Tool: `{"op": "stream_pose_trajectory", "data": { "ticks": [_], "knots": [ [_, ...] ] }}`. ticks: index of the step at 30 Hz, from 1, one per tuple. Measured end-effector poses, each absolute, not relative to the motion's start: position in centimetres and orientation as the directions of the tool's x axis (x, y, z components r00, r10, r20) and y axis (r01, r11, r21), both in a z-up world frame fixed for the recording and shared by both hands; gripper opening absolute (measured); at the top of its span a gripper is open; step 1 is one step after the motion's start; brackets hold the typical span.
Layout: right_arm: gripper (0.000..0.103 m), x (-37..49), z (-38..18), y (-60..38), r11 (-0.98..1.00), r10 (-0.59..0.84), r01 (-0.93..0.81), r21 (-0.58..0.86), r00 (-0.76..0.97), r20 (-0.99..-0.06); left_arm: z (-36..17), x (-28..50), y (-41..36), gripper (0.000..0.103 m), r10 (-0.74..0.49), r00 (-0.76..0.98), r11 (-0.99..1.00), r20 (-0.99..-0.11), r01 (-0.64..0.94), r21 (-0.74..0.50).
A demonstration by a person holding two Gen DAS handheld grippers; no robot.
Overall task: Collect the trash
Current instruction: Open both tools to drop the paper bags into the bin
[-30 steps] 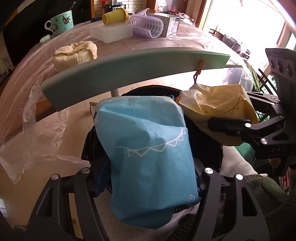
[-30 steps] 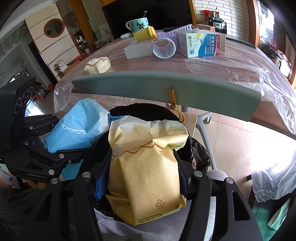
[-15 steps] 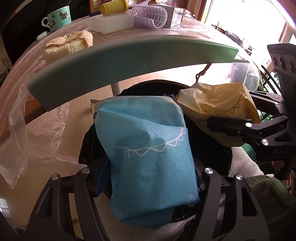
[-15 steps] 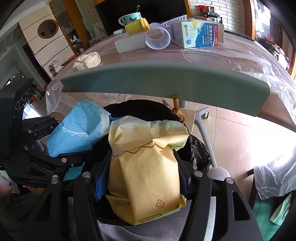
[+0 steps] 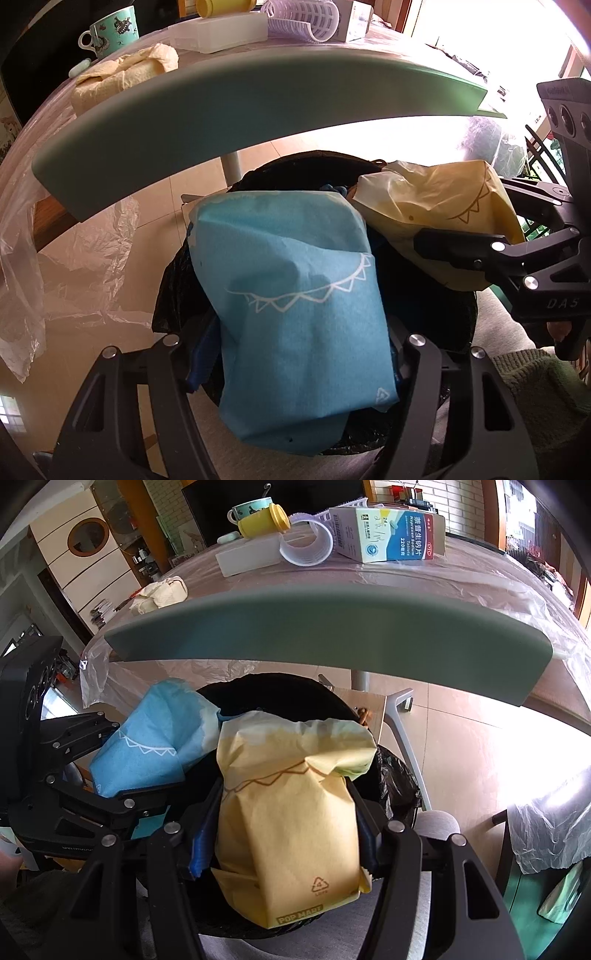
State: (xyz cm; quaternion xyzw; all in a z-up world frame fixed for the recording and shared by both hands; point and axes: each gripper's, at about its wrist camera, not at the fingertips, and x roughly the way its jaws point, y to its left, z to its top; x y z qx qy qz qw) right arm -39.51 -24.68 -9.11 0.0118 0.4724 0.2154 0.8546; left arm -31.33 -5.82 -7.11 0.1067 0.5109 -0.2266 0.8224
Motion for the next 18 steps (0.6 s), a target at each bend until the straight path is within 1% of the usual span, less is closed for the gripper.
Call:
{"op": "stream_pose_trajectory", "data": {
  "ticks": [9, 13, 14, 15, 16, 17, 18],
  "knots": [
    [0.06, -39.4, -9.4, -24.8, 0.909, 0.378, -0.348, 0.229, 0.456, -0.806, -7.6, -30.8, -5.9, 0.069, -0.252, 0.374, 0.875, -0.892, 0.482, -0.045],
    [0.063, -39.3, -9.4, -25.0, 0.908, 0.387, -0.337, 0.248, 0.454, -0.803, -7.9, -30.5, -5.8, 0.07, -0.251, 0.376, 0.874, -0.892, 0.485, -0.041],
    [0.066, -39.2, -9.3, -25.2, 0.909, 0.389, -0.333, 0.252, 0.455, -0.801, -7.8, -30.4, -5.8, 0.072, -0.256, 0.379, 0.872, -0.889, 0.488, -0.043],
    [0.068, -39.3, -9.3, -25.3, 0.908, 0.391, -0.331, 0.256, 0.456, -0.799, -7.8, -30.4, -5.7, 0.078, -0.256, 0.385, 0.873, -0.887, 0.487, -0.041],
    [0.071, -39.3, -9.1, -25.4, 0.908, 0.393, -0.328, 0.26, 0.461, -0.796, -7.8, -30.4, -5.6, 0.089, -0.249, 0.397, 0.878, -0.883, 0.478, -0.033],
    [0.075, -39.4, -9.0, -25.6, 0.908, 0.396, -0.326, 0.262, 0.466, -0.792, -7.8, -30.4, -5.5, 0.091, -0.245, 0.406, 0.881, -0.88, 0.472, -0.028],
    [0.077, -39.6, -8.7, -25.8, 0.908, 0.397, -0.327, 0.261, 0.475, -0.786, -7.7, -30.5, -5.3, 0.092, -0.253, 0.409, 0.881, -0.877, 0.473, -0.034]
  ]
}}
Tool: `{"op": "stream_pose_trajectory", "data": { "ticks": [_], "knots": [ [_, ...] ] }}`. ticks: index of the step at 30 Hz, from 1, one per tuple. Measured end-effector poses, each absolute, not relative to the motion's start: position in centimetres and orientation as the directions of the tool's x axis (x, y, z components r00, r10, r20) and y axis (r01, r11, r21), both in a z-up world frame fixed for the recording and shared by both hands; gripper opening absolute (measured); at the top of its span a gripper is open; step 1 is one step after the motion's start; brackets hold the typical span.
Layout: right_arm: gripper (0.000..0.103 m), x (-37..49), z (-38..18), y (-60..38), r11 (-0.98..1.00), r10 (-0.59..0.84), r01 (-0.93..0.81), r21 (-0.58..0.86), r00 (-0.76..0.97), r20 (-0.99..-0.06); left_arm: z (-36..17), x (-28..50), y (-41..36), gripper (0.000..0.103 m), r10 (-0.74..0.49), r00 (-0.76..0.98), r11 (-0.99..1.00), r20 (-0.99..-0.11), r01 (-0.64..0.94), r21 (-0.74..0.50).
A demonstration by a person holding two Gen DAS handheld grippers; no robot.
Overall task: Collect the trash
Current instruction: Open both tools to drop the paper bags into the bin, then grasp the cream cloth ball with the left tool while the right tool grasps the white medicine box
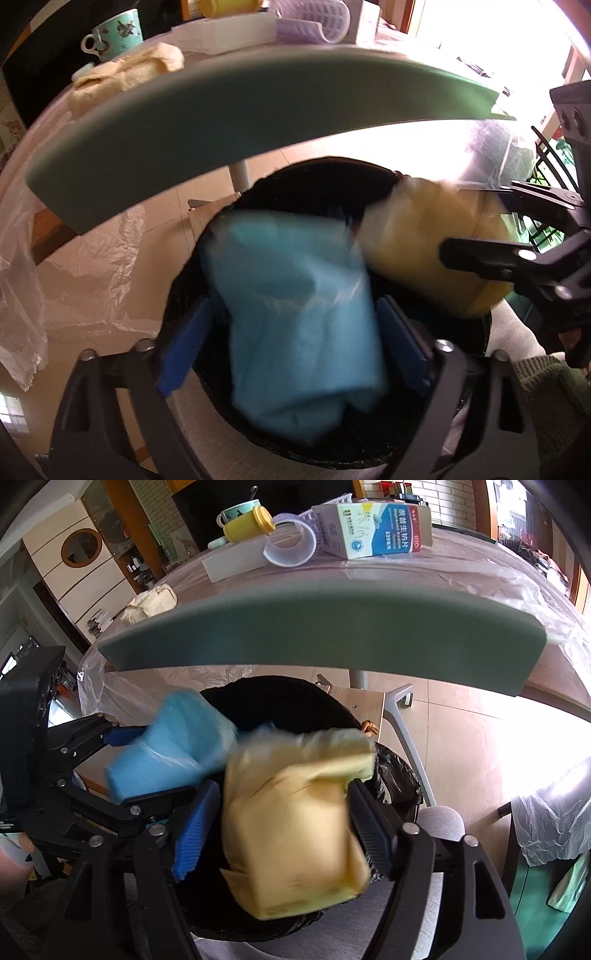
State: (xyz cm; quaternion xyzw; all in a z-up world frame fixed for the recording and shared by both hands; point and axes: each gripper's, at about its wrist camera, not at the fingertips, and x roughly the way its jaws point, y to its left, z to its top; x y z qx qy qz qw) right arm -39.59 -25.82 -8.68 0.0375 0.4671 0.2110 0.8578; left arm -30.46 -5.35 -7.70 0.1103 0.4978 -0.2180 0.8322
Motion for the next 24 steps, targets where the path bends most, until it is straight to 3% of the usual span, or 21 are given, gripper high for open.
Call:
{"op": "stream_pose_trajectory", "data": {
  "ticks": [8, 11, 13, 15, 19, 24],
  "knots": [
    [0.086, -42.3, -3.6, -27.7, 0.903, 0.405, -0.377, 0.204, 0.596, -0.693, -3.8, -32.3, -4.9, 0.092, -0.263, 0.484, 0.875, -0.835, 0.484, 0.005],
    [0.099, -43.6, 0.4, -28.8, 0.918, 0.368, -0.382, 0.106, 0.72, -0.589, 0.9, -33.6, -3.7, 0.092, -0.348, 0.565, 0.867, -0.748, 0.497, -0.027],
    [0.099, -43.9, 2.6, -29.4, 0.931, 0.334, -0.362, 0.046, 0.794, -0.508, 3.8, -33.8, -2.8, 0.102, -0.37, 0.635, 0.876, -0.678, 0.481, -0.028],
    [0.099, -42.9, 4.3, -29.9, 0.94, 0.308, -0.34, 0.012, 0.834, -0.459, 5.2, -33.4, -2.2, 0.102, -0.377, 0.689, 0.885, -0.619, 0.465, -0.022],
    [0.099, -38.7, 4.6, -30.3, 0.951, 0.269, -0.31, -0.003, 0.828, -0.493, 4.5, -29.7, -2.6, 0.102, -0.248, 0.677, 0.925, -0.693, 0.378, 0.038],
    [0.099, -33.1, 3.5, -29.9, 0.961, 0.209, -0.275, -0.033, 0.797, -0.567, 2.8, -26.0, -1.5, 0.102, -0.213, 0.635, 0.943, -0.742, 0.333, 0.015]
  ]
}}
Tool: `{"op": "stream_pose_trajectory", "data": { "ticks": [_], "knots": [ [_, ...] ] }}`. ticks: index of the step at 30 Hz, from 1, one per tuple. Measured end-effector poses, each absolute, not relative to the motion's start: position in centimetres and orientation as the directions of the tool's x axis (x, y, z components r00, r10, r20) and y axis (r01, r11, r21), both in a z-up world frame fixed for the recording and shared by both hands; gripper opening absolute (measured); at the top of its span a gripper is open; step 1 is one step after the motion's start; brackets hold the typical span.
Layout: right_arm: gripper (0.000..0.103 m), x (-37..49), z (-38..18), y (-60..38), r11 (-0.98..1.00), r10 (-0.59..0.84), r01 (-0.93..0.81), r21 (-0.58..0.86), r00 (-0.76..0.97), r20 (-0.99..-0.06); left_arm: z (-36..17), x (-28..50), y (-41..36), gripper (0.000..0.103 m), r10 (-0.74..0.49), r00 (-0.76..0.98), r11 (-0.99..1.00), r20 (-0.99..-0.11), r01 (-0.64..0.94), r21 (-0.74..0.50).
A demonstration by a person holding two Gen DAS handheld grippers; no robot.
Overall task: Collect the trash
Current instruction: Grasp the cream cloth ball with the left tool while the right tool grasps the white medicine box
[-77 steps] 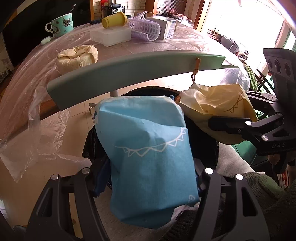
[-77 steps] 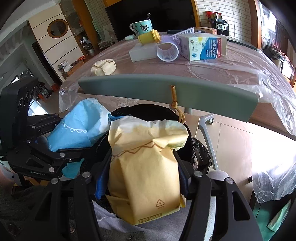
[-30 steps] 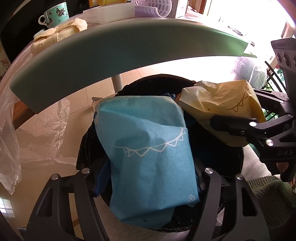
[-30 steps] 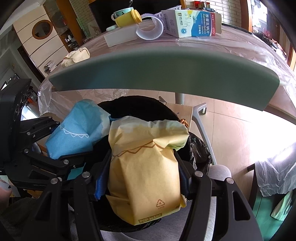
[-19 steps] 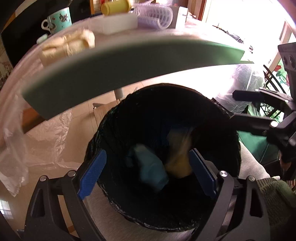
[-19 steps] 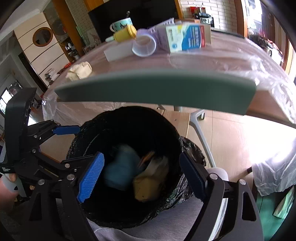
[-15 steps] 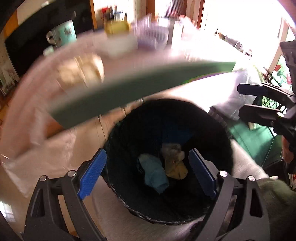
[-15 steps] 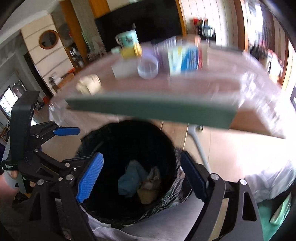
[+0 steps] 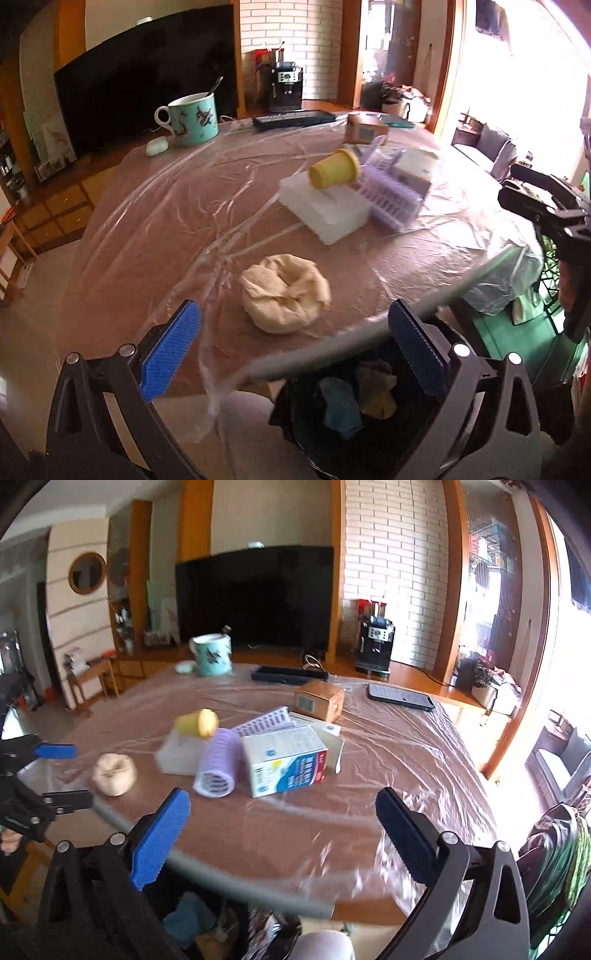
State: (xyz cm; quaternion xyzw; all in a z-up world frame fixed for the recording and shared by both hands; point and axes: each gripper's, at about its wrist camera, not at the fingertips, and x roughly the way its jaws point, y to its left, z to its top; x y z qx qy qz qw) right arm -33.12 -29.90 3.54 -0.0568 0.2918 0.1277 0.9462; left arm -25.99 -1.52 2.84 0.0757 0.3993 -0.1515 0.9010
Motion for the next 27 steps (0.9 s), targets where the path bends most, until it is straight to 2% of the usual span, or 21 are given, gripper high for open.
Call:
{"op": "stream_pose_trajectory", "data": {
  "ticks": [9, 19, 25, 27],
  "knots": [
    [0.099, -26.4, 1.1, -28.9, 0.955, 0.243, -0.295, 0.032, 0.715, -0.656, 0.1, -22.4, -0.8, 0.102, -0.234, 0.544, 0.937, -0.805, 0.347, -0.038],
    [0.098, -23.3, 0.2, -27.0, 0.929, 0.275, -0.37, 0.019, 0.653, -0.705, -0.6, -21.1, -1.6, 0.101, -0.25, 0.531, 0.916, -0.81, 0.401, -0.02],
    [0.097, -22.1, 0.1, -26.0, 0.925, 0.228, -0.377, -0.039, 0.637, -0.736, -0.6, -20.7, -1.8, 0.094, -0.231, 0.543, 0.909, -0.807, 0.416, 0.02],
    [0.089, -21.6, -0.3, -26.1, 0.923, 0.245, -0.384, -0.013, 0.614, -0.751, -0.5, -20.7, -1.9, 0.092, -0.235, 0.542, 0.907, -0.806, 0.421, 0.018]
  ]
}}
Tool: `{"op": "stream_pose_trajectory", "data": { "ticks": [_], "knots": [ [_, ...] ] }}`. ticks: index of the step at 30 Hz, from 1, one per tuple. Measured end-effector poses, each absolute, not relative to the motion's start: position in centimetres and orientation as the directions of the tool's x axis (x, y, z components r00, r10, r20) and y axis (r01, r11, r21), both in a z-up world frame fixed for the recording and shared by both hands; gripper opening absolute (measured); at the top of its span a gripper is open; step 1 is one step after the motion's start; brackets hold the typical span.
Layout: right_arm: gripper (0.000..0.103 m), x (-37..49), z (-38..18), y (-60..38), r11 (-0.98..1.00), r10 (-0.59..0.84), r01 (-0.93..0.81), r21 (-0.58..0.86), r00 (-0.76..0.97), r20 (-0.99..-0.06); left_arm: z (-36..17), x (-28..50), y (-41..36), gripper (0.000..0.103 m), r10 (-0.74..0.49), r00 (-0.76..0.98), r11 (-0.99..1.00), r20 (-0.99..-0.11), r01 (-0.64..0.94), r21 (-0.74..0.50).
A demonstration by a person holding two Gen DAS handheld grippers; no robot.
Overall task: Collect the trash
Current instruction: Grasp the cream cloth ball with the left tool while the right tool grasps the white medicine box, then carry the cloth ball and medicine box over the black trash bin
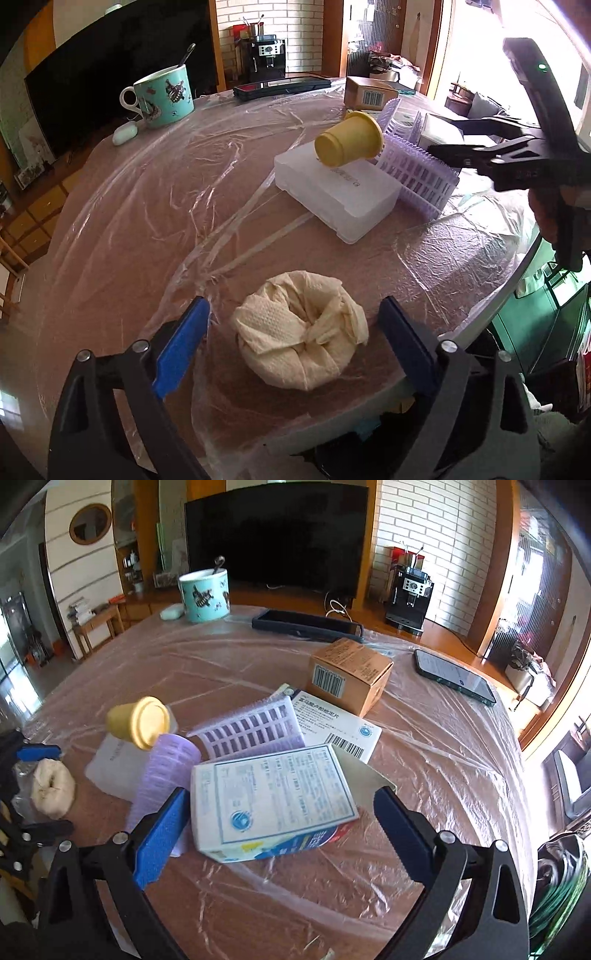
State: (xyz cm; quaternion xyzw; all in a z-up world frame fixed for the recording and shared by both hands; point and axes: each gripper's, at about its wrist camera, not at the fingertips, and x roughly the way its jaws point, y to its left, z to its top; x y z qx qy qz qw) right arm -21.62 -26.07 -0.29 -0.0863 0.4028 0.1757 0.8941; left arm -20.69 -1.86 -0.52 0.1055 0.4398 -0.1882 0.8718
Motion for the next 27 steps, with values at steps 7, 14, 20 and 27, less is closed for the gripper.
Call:
{"op": "stream_pose_trajectory", "data": {
  "ticks": [7, 14, 20, 27],
  "knots": [
    [0.08, -21.3, -0.3, -26.4, 0.921, 0.286, -0.388, 0.041, 0.6, -0.748, 0.0, -20.5, -1.7, 0.062, -0.244, 0.55, 0.91, -0.798, 0.415, 0.008],
    [0.08, -22.9, 0.5, -28.1, 0.934, 0.305, -0.346, 0.092, 0.634, -0.711, 0.2, -20.0, -1.3, 0.053, -0.269, 0.545, 0.915, -0.794, 0.403, -0.033],
    [0.08, -25.0, 1.4, -28.9, 0.939, 0.309, -0.328, 0.106, 0.666, -0.678, 0.2, -19.5, -1.7, 0.053, -0.278, 0.546, 0.915, -0.791, 0.4, -0.045],
    [0.08, -26.8, 1.9, -29.2, 0.937, 0.326, -0.326, 0.128, 0.683, -0.654, 0.6, -19.3, -1.9, 0.053, -0.278, 0.557, 0.923, -0.783, 0.381, -0.056]
  ]
}}
